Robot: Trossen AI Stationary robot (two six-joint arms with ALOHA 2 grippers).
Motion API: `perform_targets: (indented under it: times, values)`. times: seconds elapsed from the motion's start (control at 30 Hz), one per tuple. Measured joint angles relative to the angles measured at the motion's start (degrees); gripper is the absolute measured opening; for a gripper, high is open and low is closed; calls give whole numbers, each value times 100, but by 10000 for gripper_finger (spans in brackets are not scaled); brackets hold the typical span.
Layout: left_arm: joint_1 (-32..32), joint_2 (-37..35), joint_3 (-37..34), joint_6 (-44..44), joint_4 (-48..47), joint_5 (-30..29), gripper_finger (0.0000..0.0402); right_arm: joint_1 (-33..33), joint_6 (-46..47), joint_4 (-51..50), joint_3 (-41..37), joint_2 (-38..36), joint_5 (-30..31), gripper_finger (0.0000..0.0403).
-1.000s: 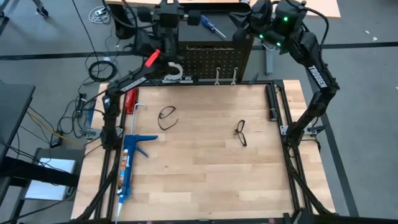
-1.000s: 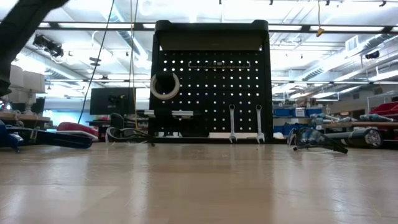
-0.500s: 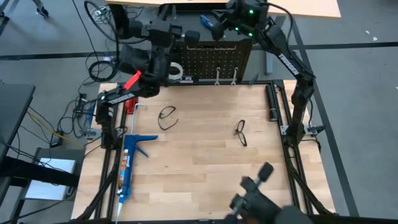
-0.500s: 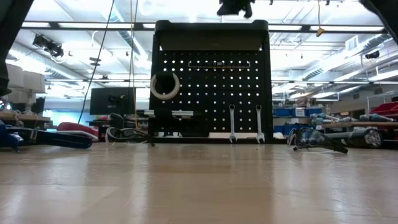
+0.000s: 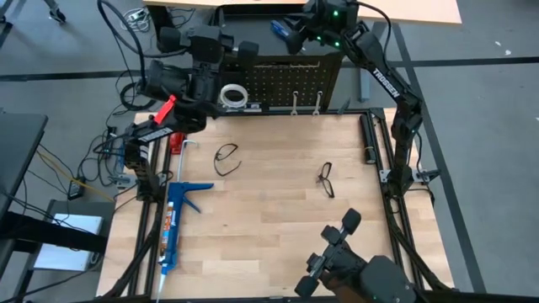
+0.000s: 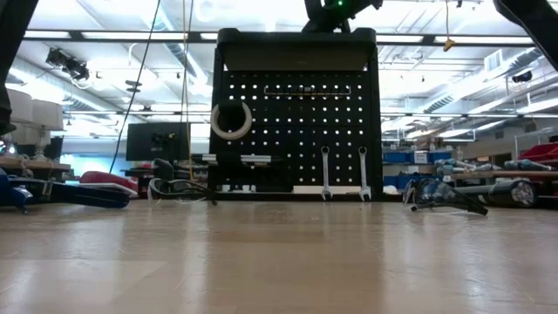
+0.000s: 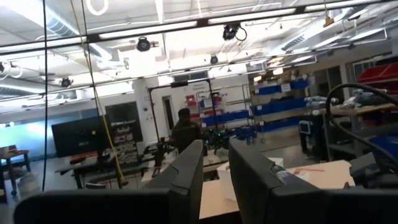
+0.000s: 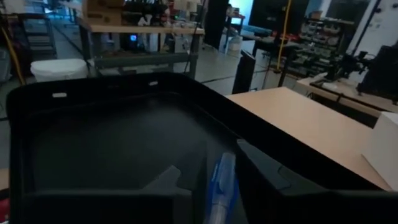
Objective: Hang tools onto peg board
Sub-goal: Remove the blue screwdriver from the black pegboard
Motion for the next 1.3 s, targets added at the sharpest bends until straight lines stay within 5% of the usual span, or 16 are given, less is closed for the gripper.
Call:
perform_targets:
  times: [0.5, 1.3]
  values:
    - [-58, 0, 0, -2, -186, -145, 82, -209, -30, -612, -2, 133, -462, 144]
    - [-114, 0, 0, -6, -121, -61, 82, -199, -141, -1577, 167, 157, -117, 120]
